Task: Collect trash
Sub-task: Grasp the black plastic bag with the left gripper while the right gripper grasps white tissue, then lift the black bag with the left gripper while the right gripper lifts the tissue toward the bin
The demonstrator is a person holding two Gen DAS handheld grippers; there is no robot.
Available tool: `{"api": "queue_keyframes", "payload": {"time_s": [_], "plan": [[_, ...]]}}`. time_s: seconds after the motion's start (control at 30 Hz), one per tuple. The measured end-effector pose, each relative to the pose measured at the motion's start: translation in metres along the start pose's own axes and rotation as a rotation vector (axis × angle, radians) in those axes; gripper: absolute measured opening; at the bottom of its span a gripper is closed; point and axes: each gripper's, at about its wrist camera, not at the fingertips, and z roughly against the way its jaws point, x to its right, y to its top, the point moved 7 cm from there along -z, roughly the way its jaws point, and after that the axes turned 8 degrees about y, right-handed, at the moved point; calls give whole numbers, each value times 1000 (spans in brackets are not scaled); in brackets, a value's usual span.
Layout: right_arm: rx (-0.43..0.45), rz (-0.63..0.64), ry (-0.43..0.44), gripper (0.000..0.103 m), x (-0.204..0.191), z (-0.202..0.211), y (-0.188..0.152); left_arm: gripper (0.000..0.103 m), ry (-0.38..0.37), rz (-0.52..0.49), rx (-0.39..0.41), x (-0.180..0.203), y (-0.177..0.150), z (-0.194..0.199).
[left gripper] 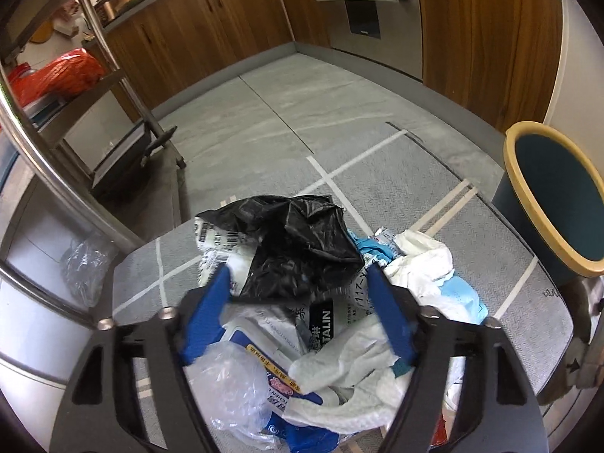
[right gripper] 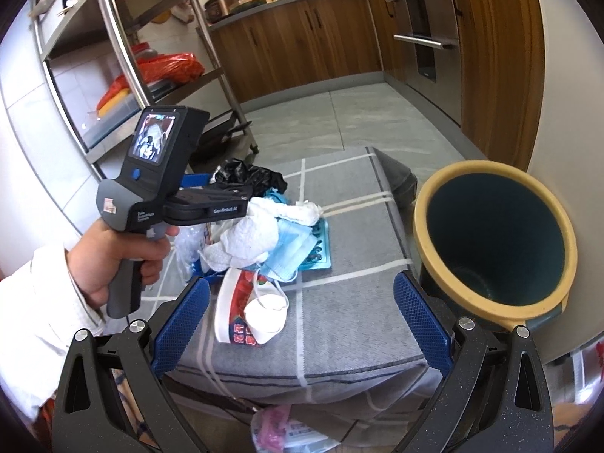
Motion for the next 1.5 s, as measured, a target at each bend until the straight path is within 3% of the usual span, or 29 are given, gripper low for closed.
{"api": "queue_keyframes", "payload": {"time_s": [0.13,0.3,0.43,0.63,0.83,1.1,1.2,1.27,1.37,1.5], "plan": [[-12,-4,4,97,-1,-9,2,46,-26,20,4,-3,2,-1],[-18,5,-1,97,-1,-22,6,15,-47,65,14,-13,4,1],[-22,2,12,97,-1,-34,10,4,-51,108,51,-28,5,11],[-46,3,49,95,-8,-60,12,2,-105,239,125,-59,8,36],[-68,11,69,82,-17,-91,20,2,-143,360,185,-86,3,65],[-122,55,36,75,-21,-132,30,2,-155,436,252,-112,-9,102],[-163,53,27,62,-20,-146,28,2,-157,456,263,-119,-13,112],[-180,46,36,39,-20,-149,26,2,-158,460,269,-121,-15,117],[-177,39,62,18,-25,-146,27,2,-156,463,275,-122,-19,122],[-141,18,114,15,-33,-129,35,2,-162,473,286,-120,-21,127]]}}
